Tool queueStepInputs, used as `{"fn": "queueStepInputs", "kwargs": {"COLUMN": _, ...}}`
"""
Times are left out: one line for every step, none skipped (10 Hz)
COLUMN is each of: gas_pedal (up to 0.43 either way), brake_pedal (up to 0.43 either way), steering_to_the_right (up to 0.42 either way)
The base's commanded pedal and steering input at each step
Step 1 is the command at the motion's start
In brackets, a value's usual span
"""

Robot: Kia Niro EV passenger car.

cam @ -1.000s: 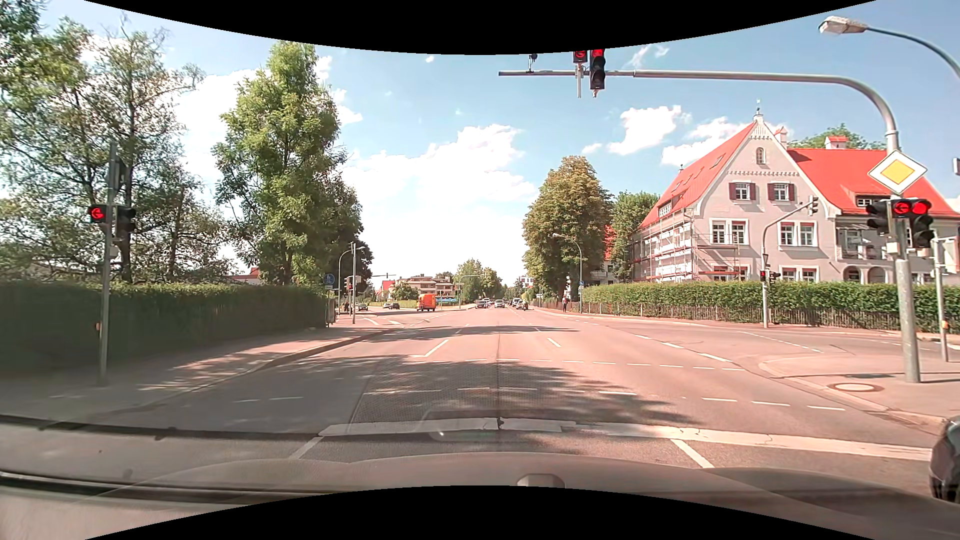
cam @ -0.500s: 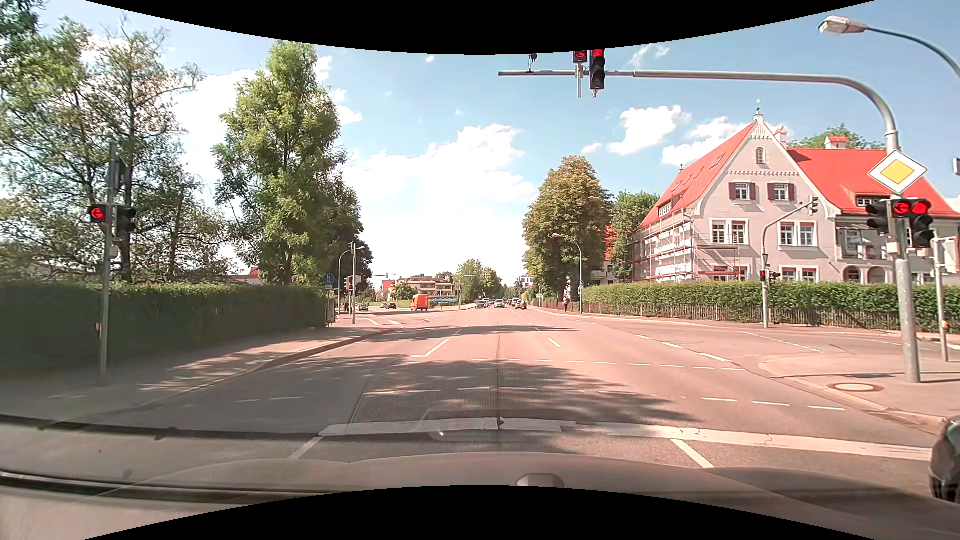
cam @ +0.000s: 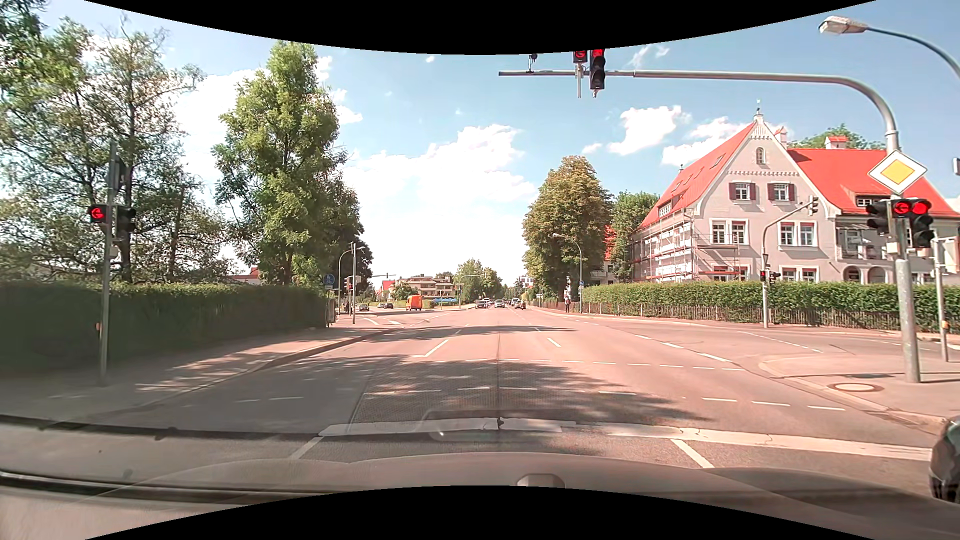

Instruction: Follow the waypoints while adhering to traffic rules and regulations

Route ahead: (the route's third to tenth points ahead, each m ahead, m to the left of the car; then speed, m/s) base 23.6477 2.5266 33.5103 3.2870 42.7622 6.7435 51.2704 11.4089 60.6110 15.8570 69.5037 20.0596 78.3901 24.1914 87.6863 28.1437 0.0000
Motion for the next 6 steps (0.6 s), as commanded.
{"fn": "queueStepInputs", "kwargs": {"gas_pedal": 0.000, "brake_pedal": 0.439, "steering_to_the_right": -0.004}}
{"fn": "queueStepInputs", "kwargs": {"gas_pedal": 0.000, "brake_pedal": 0.439, "steering_to_the_right": -0.004}}
{"fn": "queueStepInputs", "kwargs": {"gas_pedal": 0.000, "brake_pedal": 0.439, "steering_to_the_right": -0.004}}
{"fn": "queueStepInputs", "kwargs": {"gas_pedal": 0.000, "brake_pedal": 0.439, "steering_to_the_right": -0.004}}
{"fn": "queueStepInputs", "kwargs": {"gas_pedal": 0.000, "brake_pedal": 0.439, "steering_to_the_right": -0.004}}
{"fn": "queueStepInputs", "kwargs": {"gas_pedal": 0.000, "brake_pedal": 0.439, "steering_to_the_right": -0.004}}
